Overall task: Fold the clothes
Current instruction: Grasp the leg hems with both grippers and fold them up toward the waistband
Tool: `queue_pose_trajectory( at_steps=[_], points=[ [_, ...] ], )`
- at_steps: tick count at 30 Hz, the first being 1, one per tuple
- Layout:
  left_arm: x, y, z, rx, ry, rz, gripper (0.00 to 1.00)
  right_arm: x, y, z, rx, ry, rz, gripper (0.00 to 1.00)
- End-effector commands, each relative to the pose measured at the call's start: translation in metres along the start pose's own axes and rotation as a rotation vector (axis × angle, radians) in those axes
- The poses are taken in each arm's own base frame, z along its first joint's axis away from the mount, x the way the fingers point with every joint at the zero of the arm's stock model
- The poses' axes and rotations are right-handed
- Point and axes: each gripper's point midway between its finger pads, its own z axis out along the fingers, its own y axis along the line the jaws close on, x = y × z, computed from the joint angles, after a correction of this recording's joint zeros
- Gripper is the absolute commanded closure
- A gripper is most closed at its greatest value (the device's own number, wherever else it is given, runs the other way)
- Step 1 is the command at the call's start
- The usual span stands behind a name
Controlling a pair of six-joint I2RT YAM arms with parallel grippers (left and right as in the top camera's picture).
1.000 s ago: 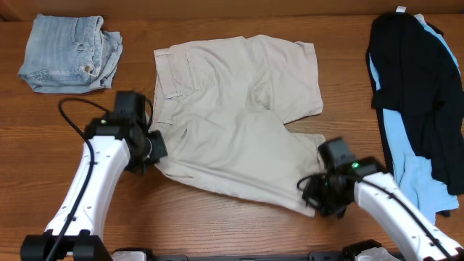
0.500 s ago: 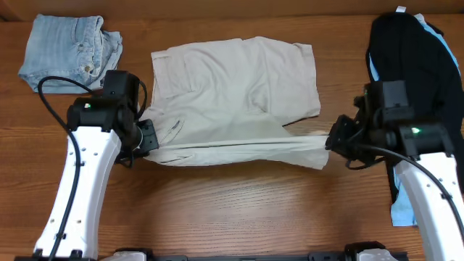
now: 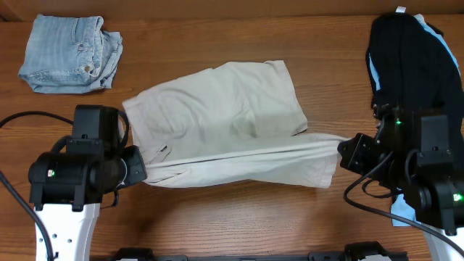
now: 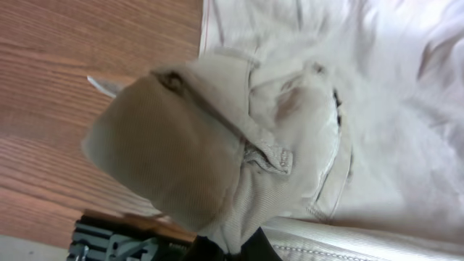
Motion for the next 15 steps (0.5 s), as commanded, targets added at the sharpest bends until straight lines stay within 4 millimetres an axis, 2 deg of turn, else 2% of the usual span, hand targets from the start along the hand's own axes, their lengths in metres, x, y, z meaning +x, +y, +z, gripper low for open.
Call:
queue_pose_trajectory(
  at_steps=[1,6,9,15],
  points=[
    [-0.020,0.019,-0.003,-0.116,-0.088,-0.025,0.96,-0.040,-0.020,-0.001,0.136,-0.139,-0.038,0.96],
    [-0.042,0.010,0.021,-0.114,-0.112,-0.028,0.96,-0.073,-0.021,0.038,0.171,-0.135,-0.087,0.96],
    [-0.055,0.009,0.049,-0.157,-0.079,-0.023,0.96,-0.101,-0.021,0.083,0.175,-0.123,-0.148,0.96],
    [-0.066,0.019,0.090,-0.287,-0.016,-0.122,0.96,-0.133,-0.017,0.143,0.140,-0.138,-0.196,0.96]
  ],
)
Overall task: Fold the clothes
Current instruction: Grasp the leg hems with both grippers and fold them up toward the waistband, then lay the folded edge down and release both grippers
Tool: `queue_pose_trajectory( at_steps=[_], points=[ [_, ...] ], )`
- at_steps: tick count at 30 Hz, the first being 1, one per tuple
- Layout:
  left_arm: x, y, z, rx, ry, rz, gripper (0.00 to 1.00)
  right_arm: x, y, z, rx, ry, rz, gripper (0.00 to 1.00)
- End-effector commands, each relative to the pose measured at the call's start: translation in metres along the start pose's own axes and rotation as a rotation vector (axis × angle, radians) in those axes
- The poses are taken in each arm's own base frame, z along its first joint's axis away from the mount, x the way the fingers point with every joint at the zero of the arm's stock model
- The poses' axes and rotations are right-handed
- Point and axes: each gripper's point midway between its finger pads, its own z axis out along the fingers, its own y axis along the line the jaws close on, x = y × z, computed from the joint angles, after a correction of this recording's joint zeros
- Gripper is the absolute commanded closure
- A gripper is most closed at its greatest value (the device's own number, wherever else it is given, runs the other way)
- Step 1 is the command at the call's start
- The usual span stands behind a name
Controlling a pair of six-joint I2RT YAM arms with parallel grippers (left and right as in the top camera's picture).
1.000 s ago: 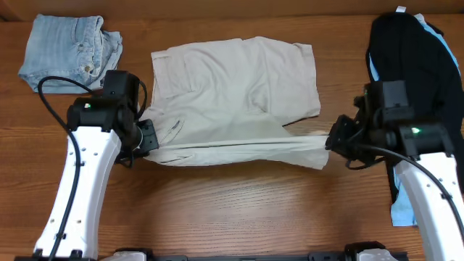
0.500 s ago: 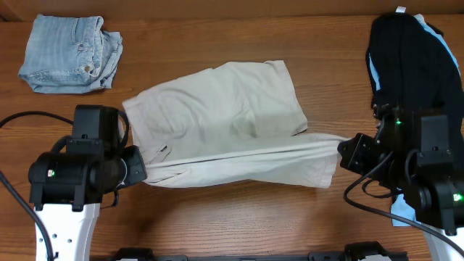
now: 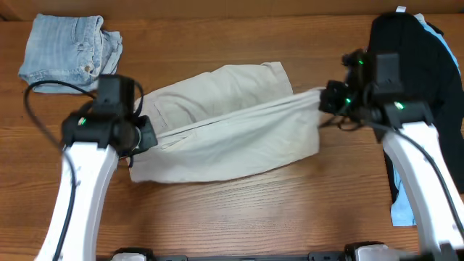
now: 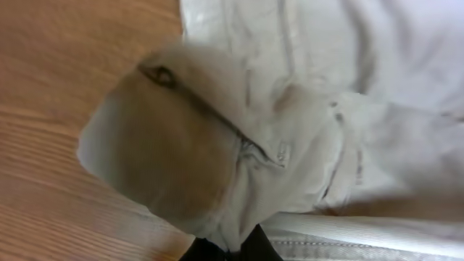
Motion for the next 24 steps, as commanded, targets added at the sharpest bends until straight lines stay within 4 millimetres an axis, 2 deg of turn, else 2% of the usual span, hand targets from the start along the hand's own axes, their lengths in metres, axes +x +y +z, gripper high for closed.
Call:
queue_pose_trajectory(
  at_steps=[1,3,6,9,13,16,17,19,24],
  points=[
    [-0.015,0.040,0.019,-0.253,-0.039,-0.111,0.96,-0.033,-0.027,0.017,0.117,-0.091,-0.035,0.96],
    [-0.025,0.037,0.029,-0.253,-0.057,-0.131,0.96,-0.043,-0.026,0.029,0.103,-0.118,-0.040,0.96],
    [-0.044,0.032,0.037,-0.225,-0.114,-0.167,0.96,-0.059,-0.022,0.035,0.086,-0.176,-0.049,0.96],
    [-0.064,0.032,0.037,-0.199,-0.193,-0.234,0.96,-0.077,-0.017,0.033,0.065,-0.247,-0.061,0.96],
    [-0.081,0.038,0.036,-0.186,-0.253,-0.286,0.96,-0.094,-0.008,0.038,0.034,-0.319,-0.073,0.96],
    [-0.088,0.041,0.038,-0.181,-0.271,-0.305,0.96,-0.096,0.002,0.057,-0.004,-0.317,-0.083,0.96],
    [-0.092,0.040,0.041,-0.180,-0.278,-0.306,0.96,-0.094,0.005,0.073,-0.016,-0.309,-0.066,0.96],
    [-0.095,0.040,0.048,-0.188,-0.281,-0.304,0.96,-0.091,0.009,0.091,-0.036,-0.296,-0.050,0.96],
    [-0.103,0.043,0.073,-0.242,-0.275,-0.300,0.93,-0.084,0.022,0.131,-0.081,-0.282,-0.045,0.96]
  ],
)
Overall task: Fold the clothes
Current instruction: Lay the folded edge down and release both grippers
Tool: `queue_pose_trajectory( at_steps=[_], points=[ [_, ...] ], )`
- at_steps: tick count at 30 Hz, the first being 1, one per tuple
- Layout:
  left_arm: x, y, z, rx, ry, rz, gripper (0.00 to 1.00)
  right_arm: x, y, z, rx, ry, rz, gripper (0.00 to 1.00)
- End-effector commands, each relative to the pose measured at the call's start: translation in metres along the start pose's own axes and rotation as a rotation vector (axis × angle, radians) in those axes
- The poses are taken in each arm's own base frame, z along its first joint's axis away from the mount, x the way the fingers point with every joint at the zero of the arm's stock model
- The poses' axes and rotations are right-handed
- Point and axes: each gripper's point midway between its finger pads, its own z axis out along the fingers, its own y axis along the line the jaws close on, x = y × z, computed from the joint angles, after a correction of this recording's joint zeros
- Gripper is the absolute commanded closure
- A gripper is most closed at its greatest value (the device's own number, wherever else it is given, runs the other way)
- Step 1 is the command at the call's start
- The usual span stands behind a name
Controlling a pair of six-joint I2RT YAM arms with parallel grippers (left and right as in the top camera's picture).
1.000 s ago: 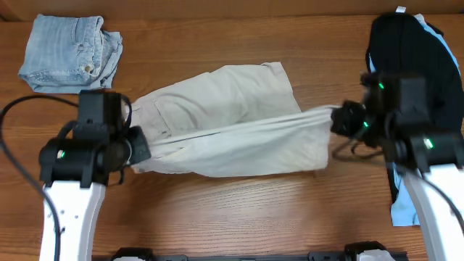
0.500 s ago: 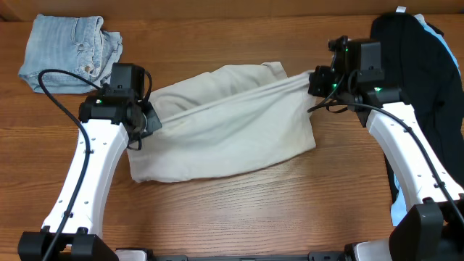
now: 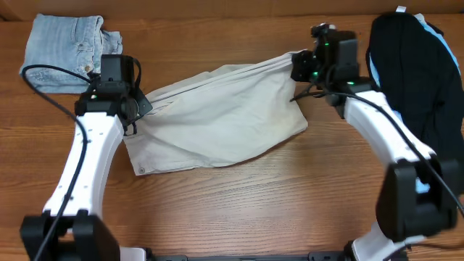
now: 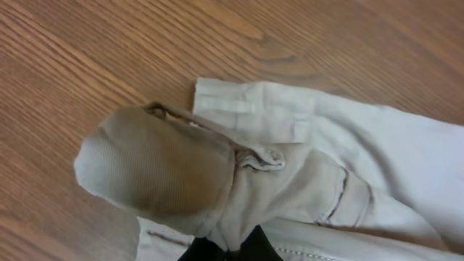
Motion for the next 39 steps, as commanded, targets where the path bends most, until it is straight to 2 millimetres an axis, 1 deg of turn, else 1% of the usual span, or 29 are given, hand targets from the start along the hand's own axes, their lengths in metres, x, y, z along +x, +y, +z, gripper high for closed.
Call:
queue_pose_trajectory(
  at_steps=[1,2,3,4,5,7,9,12,14,16,17,20,23,25,27,31,34,35,37,39],
  points=[
    [-0.016,0.035,0.026,-0.185,-0.065,-0.029,0.79,-0.011,-0.015,0.017,0.069,-0.057,0.038,0.95],
    [-0.018,0.034,0.034,-0.195,-0.072,-0.029,0.62,-0.009,-0.014,0.023,0.062,-0.060,0.035,0.73],
    [-0.020,0.034,0.040,-0.205,-0.080,-0.029,0.39,-0.007,-0.013,0.027,0.059,-0.060,0.033,0.42],
    [-0.022,0.034,0.047,-0.222,-0.093,-0.029,0.20,-0.005,-0.013,0.031,0.058,-0.056,0.032,0.10],
    [-0.024,0.035,0.052,-0.233,-0.102,-0.029,0.01,-0.003,-0.014,0.032,0.061,-0.050,0.033,0.00],
    [-0.028,0.033,0.059,-0.239,-0.114,0.003,0.00,0.003,-0.019,0.032,0.080,-0.026,0.040,0.00],
    [-0.031,0.031,0.059,-0.236,-0.116,0.055,0.00,0.007,-0.027,0.028,0.101,-0.002,0.053,0.00],
    [-0.037,0.028,0.050,-0.227,-0.105,0.126,0.00,0.013,-0.041,0.016,0.139,0.042,0.081,0.00],
    [-0.036,0.021,0.043,-0.186,-0.061,0.159,0.00,0.022,-0.051,0.007,0.166,0.090,0.102,0.00],
    [-0.031,0.012,0.033,-0.115,0.016,0.199,0.00,0.039,-0.057,0.002,0.167,0.170,0.097,0.00],
    [-0.025,0.005,0.026,-0.062,0.068,0.222,0.00,0.052,-0.058,-0.001,0.162,0.227,0.088,0.00],
    [-0.013,-0.010,0.008,0.065,0.177,0.272,0.00,0.079,-0.063,-0.009,0.180,0.340,0.065,0.04],
    [-0.004,-0.022,-0.005,0.156,0.239,0.328,0.00,0.100,-0.064,-0.016,0.188,0.425,0.034,0.10],
    [0.000,-0.024,-0.009,0.176,0.259,0.345,0.00,0.111,-0.065,-0.017,0.190,0.453,0.038,0.15],
    [0.004,-0.022,-0.009,0.168,0.275,0.347,0.00,0.123,-0.064,-0.016,0.189,0.480,0.038,0.22],
    [0.007,-0.020,-0.010,0.163,0.291,0.348,0.00,0.150,-0.065,-0.017,0.194,0.535,0.037,0.32],
    [0.007,-0.020,-0.010,0.163,0.291,0.348,0.00,0.168,-0.065,-0.018,0.195,0.571,0.033,0.36],
    [0.008,-0.020,-0.010,0.162,0.295,0.348,0.00,0.174,-0.064,-0.018,0.194,0.581,0.031,0.39],
    [0.011,-0.019,-0.011,0.165,0.308,0.348,0.00,0.182,-0.063,-0.018,0.188,0.592,0.026,0.47],
    [0.015,-0.018,-0.012,0.166,0.326,0.348,0.00,0.186,-0.060,-0.017,0.183,0.595,0.019,0.65]
  ],
)
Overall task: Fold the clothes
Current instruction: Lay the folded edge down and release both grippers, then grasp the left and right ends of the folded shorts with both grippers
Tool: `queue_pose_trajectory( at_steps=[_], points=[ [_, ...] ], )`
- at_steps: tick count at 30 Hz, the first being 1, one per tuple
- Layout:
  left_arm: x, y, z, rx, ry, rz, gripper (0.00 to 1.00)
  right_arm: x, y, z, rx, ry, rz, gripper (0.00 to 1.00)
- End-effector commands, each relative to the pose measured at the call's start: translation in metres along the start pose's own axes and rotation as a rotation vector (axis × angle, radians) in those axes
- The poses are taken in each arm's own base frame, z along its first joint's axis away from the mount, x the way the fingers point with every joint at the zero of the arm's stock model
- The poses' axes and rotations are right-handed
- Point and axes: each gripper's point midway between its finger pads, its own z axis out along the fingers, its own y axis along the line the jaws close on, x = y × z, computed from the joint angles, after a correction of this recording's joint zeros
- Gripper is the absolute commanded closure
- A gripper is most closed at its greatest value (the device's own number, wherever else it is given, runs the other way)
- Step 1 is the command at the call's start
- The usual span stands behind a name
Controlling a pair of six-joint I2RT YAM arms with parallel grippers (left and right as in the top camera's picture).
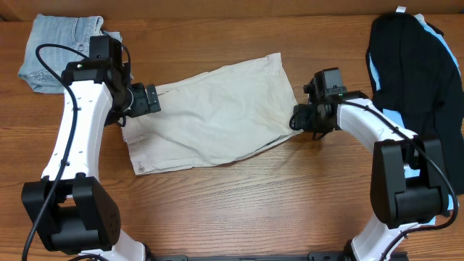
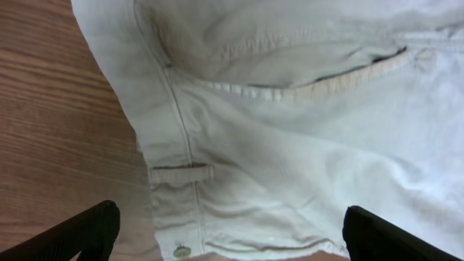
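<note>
Beige shorts lie folded in half, flat on the middle of the wooden table. My left gripper hovers open over their left end. In the left wrist view its dark fingertips stand wide apart over the waistband, with a belt loop, a button and a pocket opening showing. Nothing is between them. My right gripper sits at the right edge of the shorts, its jaws too small to read.
Folded blue jeans lie at the back left corner. A pile of black clothes with a light blue garment under it fills the right side, just behind the right arm.
My left gripper was shut on the waistband at the far edge and is now open above it. The right gripper has moved from the far right corner to the right edge. The shorts lie flat.
Both grippers first held the near edge of the shorts, stretched between them at the front. Then that edge was over the middle of the garment, then at its far edge. Now the shorts lie doubled over and the left gripper has let go.
</note>
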Motion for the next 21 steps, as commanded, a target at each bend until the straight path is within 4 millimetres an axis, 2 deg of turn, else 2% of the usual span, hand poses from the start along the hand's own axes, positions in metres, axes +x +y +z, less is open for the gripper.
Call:
queue_pose_trajectory(
  at_steps=[1,3,5,7,12,15,18,21],
  points=[
    [-0.002,-0.005,-0.010,0.036,-0.012,0.024,0.00,0.011,0.008,0.000,-0.013,0.012,-0.016,0.74],
    [-0.001,-0.006,-0.010,0.038,-0.005,0.025,0.00,0.012,0.011,0.001,-0.013,0.014,-0.022,0.96],
    [0.000,-0.009,-0.009,0.045,-0.002,0.031,0.00,0.012,0.008,0.001,0.000,0.015,0.020,0.96],
    [0.001,-0.013,-0.009,0.049,-0.001,0.039,0.00,0.012,-0.004,-0.001,0.037,0.014,0.122,0.96],
    [0.004,-0.024,-0.007,0.057,0.006,0.070,0.00,0.015,-0.049,-0.015,0.087,0.028,0.376,0.96],
    [0.006,-0.029,-0.005,0.058,0.011,0.083,0.00,0.029,-0.078,-0.024,0.121,0.073,0.511,0.96],
    [0.015,-0.031,0.001,0.054,0.037,0.094,0.00,0.057,-0.104,-0.035,0.163,0.170,0.652,0.96],
    [0.027,-0.030,0.010,0.045,0.077,0.099,0.00,0.075,-0.112,-0.043,0.182,0.237,0.700,0.96]
  ],
)
